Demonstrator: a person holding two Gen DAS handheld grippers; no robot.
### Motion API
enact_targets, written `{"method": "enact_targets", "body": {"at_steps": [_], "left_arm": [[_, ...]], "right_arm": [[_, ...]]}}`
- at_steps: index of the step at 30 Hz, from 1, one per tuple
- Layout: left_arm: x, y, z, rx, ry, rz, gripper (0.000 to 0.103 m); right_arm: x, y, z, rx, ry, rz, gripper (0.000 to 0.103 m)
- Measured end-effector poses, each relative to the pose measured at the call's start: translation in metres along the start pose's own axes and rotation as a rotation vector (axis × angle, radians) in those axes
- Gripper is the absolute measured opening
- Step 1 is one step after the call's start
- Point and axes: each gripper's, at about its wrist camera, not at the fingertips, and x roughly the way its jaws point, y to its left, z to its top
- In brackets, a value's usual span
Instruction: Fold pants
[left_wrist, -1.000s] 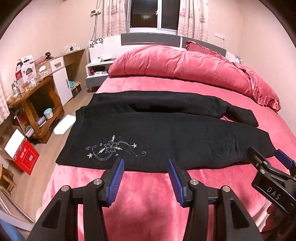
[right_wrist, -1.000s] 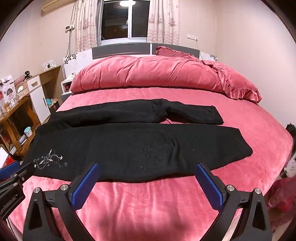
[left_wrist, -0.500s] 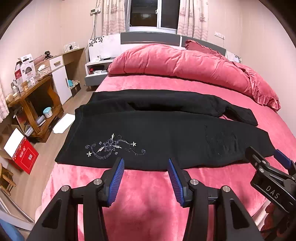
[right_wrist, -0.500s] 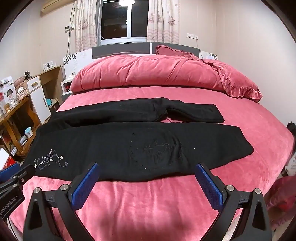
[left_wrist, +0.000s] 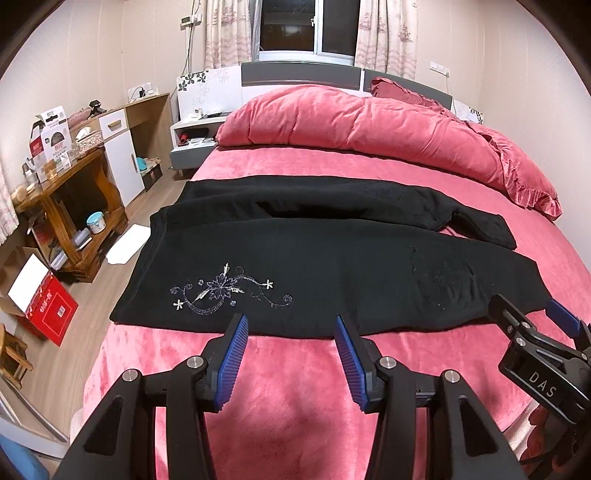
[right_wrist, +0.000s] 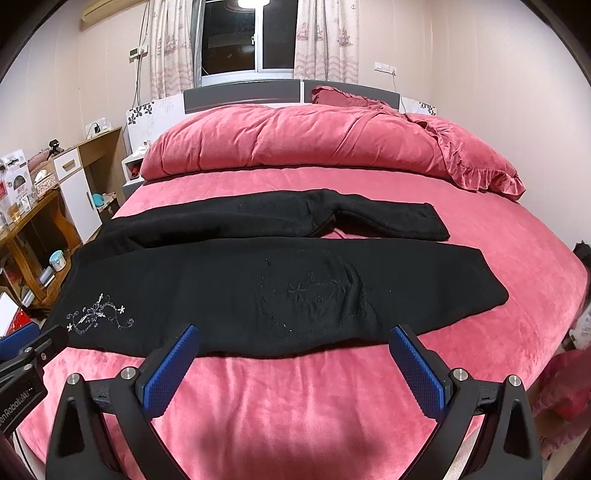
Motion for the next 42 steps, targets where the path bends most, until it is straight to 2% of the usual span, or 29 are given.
{"method": "enact_targets", "body": {"at_steps": [28,42], "left_arm": [[0.005,-0.001,-0.003,0.005,0.011,0.011,0.05],[0.017,0.007,-0.007,-0.014,0.042,0.03,0.05]], "right_arm": [[0.005,-0.002,-0.002,0.006,0.012,-0.005,0.103],[0.013,-0.005,-0.005,0.013,0.033,-0.009,0.103]]}}
